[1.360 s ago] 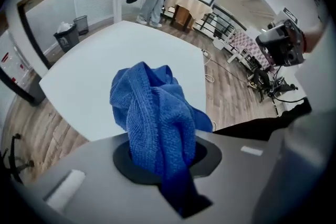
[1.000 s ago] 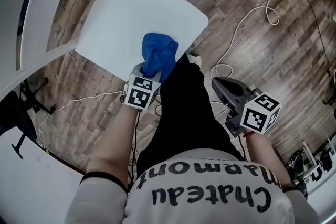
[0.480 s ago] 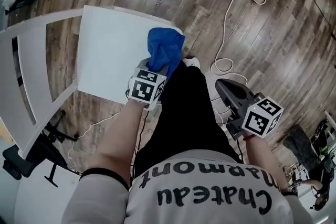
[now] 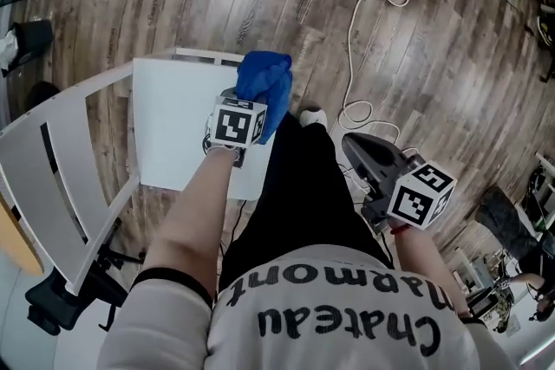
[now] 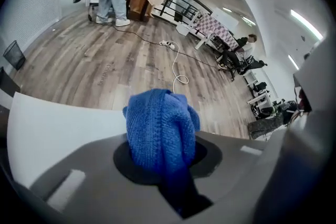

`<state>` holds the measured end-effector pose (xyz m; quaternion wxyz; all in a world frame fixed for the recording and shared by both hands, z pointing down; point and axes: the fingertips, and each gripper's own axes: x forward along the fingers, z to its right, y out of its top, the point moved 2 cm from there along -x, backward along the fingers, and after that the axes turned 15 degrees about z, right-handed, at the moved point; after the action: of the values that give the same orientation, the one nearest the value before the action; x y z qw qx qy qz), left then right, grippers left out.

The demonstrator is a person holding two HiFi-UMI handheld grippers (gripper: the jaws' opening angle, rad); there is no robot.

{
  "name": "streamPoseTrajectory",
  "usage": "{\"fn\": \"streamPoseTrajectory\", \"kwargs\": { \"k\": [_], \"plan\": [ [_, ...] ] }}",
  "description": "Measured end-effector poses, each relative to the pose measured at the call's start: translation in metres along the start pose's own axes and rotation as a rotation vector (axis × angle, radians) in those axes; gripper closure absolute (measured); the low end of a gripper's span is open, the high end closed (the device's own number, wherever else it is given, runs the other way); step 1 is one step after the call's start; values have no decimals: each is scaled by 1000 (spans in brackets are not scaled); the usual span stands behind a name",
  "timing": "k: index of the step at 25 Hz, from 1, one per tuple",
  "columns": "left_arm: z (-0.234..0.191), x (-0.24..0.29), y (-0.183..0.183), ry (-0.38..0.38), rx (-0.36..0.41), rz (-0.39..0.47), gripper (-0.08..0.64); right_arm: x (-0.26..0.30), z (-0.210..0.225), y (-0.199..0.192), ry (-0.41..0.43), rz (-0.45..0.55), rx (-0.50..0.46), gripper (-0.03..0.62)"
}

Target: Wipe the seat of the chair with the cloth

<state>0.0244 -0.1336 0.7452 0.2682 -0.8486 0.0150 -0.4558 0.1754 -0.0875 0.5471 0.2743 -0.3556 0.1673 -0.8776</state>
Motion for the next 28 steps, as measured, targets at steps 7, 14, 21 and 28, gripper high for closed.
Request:
{"fn": "streamPoseTrajectory", "kwargs": {
  "k": [7, 14, 21, 28],
  "plan": [
    [-18, -67, 76, 27, -113, 253, 471, 19, -49, 29, 91, -33, -101, 577],
    [15, -191, 146, 91, -163, 597, 471, 45, -97, 101, 225, 10, -301, 577],
    [51, -292, 154, 253, -201, 806, 471, 43, -143, 155, 369, 36, -476, 577],
    [118, -353, 141, 407, -264, 975, 471, -16, -207, 180, 551, 89, -711, 577]
  ]
}}
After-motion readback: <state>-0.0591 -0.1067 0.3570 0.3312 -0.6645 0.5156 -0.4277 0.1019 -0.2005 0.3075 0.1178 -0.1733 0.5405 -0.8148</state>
